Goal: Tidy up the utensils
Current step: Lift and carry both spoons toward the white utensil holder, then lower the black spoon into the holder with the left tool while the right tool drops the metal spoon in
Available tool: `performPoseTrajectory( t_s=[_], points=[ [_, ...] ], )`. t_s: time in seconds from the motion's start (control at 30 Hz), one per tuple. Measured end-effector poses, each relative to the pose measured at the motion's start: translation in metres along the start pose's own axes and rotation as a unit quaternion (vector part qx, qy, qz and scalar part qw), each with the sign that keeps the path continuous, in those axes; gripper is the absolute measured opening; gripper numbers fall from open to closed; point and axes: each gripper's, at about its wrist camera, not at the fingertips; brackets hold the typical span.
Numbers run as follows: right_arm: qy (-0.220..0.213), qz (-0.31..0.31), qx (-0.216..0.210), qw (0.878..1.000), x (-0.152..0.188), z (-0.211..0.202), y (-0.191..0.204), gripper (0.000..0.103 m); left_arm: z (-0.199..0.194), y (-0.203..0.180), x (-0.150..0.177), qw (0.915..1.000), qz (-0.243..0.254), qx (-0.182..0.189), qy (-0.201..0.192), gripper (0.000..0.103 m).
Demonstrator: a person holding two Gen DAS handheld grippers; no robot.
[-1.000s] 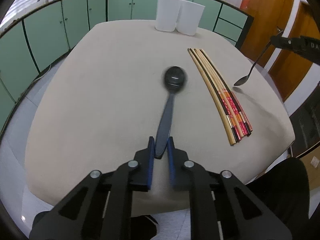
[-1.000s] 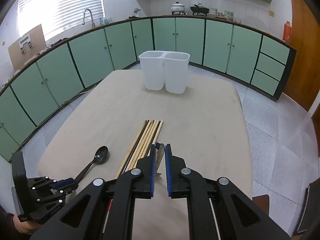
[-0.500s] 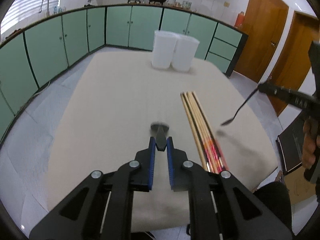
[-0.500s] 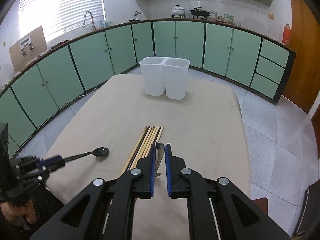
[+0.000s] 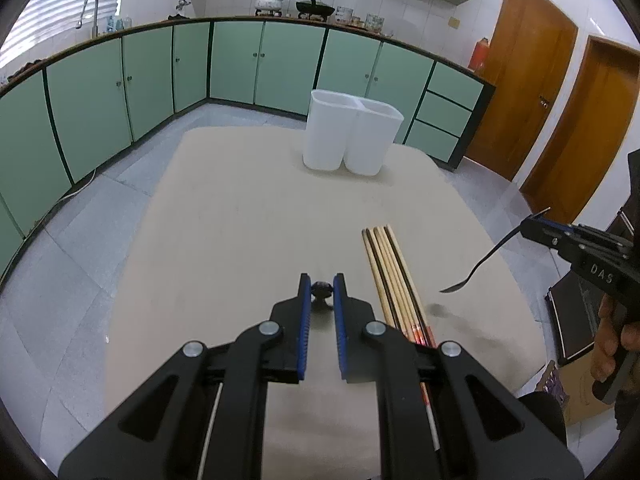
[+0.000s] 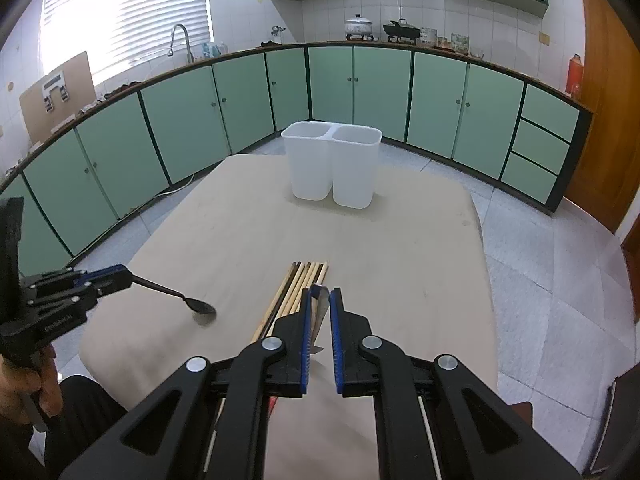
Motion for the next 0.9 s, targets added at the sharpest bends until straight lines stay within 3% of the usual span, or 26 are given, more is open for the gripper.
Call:
performPoseTrajectory(
  t_s=[0.43, 0.9],
  points=[
    [0.005, -0.026, 0.005, 1.0, -0.029, 0.001, 0.001, 0.009, -0.002, -0.007, -0.067, 0.9994, 0.027, 0.014, -0.014, 0.01],
    [-0.001, -0.04, 0.011, 0.999, -0.147, 0.035, -0.015, 0.009, 0.028, -0.036, -0.189, 0.9965, 0.065, 0.024, -0.046, 0.01]
  ],
)
Point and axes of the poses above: each gripper's, at about its wrist camera, not at the fingertips, and z roughly the way its jaws point, y to its left, x to its underside, and after that the axes turned 5 degrees about -y, right-handed
